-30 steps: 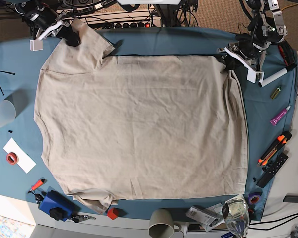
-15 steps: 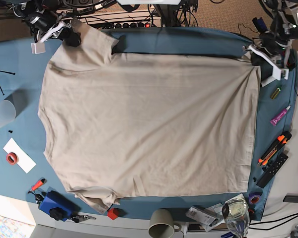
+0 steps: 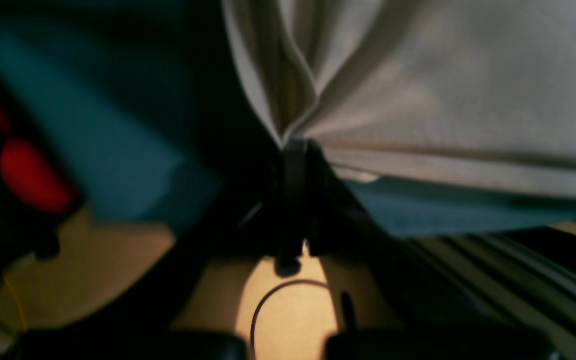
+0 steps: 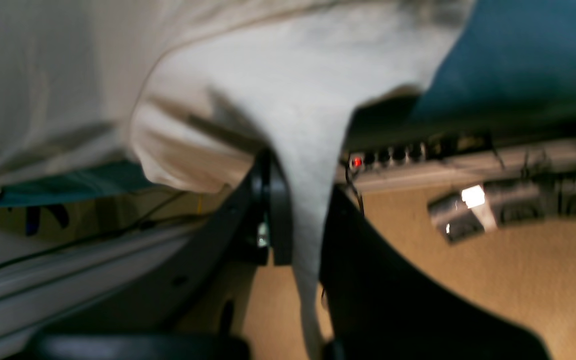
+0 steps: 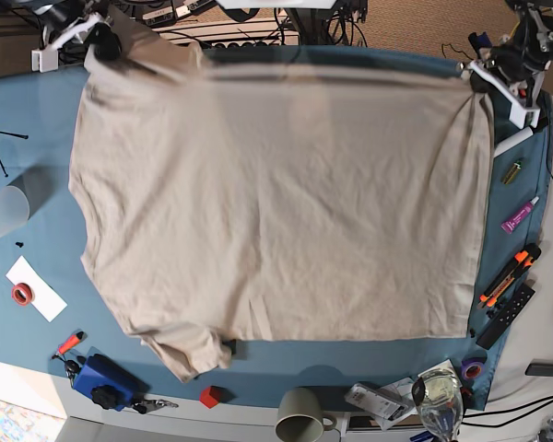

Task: Fold the T-shirt properly
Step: 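Lift both shoulder corners and fold them over toward the hem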

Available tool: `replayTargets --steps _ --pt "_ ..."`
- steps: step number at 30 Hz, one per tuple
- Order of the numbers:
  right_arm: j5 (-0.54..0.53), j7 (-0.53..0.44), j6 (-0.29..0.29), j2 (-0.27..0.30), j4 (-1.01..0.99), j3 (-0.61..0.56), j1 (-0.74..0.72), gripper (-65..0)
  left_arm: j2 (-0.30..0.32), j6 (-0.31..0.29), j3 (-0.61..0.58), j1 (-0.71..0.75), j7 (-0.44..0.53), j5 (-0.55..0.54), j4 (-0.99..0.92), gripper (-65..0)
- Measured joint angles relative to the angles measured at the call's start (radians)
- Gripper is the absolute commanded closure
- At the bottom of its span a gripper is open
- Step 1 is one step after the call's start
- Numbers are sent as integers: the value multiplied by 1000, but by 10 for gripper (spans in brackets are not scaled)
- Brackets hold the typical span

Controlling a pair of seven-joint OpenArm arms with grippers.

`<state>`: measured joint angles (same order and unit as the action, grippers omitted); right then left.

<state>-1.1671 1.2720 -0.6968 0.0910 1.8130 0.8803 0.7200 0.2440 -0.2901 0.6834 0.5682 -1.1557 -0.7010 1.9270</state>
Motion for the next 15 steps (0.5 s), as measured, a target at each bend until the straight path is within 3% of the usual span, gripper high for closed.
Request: replayTargets --steps 8,15 --pt "-76 22 0 3 0 18 0 0 0 -3 153 27 -33 -140 1 0" --pt "-79 22 0 3 0 19 -57 0 0 -160 184 26 -48 -342 4 0"
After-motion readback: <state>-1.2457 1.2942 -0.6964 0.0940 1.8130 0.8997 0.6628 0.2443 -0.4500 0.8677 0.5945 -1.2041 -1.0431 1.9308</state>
